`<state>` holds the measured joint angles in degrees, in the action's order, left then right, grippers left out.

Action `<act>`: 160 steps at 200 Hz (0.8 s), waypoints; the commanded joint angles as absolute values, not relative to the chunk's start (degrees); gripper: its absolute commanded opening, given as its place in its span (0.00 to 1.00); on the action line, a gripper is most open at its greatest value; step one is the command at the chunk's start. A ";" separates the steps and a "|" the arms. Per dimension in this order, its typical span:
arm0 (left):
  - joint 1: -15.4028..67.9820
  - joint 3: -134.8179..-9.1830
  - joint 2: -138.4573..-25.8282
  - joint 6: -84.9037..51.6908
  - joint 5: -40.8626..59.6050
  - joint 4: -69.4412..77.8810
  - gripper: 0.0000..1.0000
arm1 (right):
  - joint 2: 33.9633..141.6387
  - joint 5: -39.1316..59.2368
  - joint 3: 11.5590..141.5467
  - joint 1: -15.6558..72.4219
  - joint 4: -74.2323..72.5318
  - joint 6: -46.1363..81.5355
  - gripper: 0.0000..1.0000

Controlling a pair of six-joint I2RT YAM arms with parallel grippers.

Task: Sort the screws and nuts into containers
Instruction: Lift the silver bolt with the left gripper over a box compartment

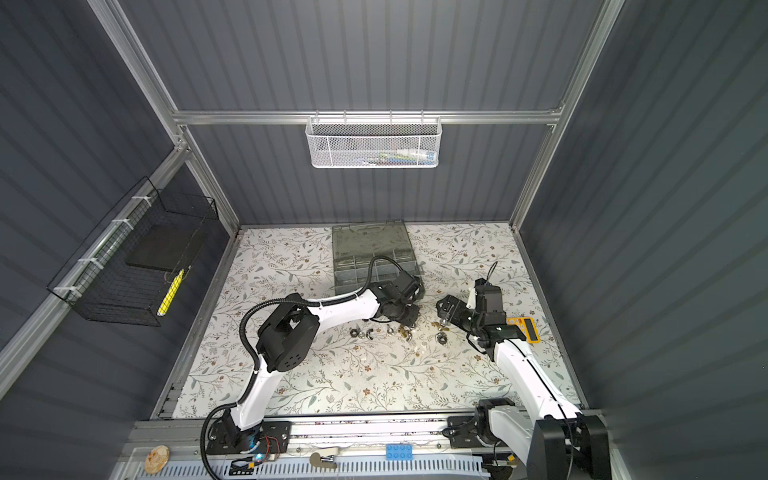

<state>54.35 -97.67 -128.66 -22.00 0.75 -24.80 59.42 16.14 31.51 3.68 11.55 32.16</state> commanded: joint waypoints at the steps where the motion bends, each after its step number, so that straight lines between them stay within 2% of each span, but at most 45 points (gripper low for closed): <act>1: 54.59 -98.86 -130.51 -20.98 -0.41 -26.80 0.34 | 59.15 16.46 31.03 3.43 11.23 32.58 0.99; 94: 54.61 -96.56 -128.43 -21.34 -0.70 -27.29 0.23 | 59.35 16.65 30.96 3.43 10.79 33.32 0.99; 160: 54.58 -96.64 -126.50 -21.88 -0.44 -27.51 0.22 | 59.21 16.92 31.10 3.43 10.65 33.75 0.99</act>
<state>54.35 -97.65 -128.57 -21.80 -0.03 -24.84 59.40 16.53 31.51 3.68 11.09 33.26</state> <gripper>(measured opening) 0.268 0.992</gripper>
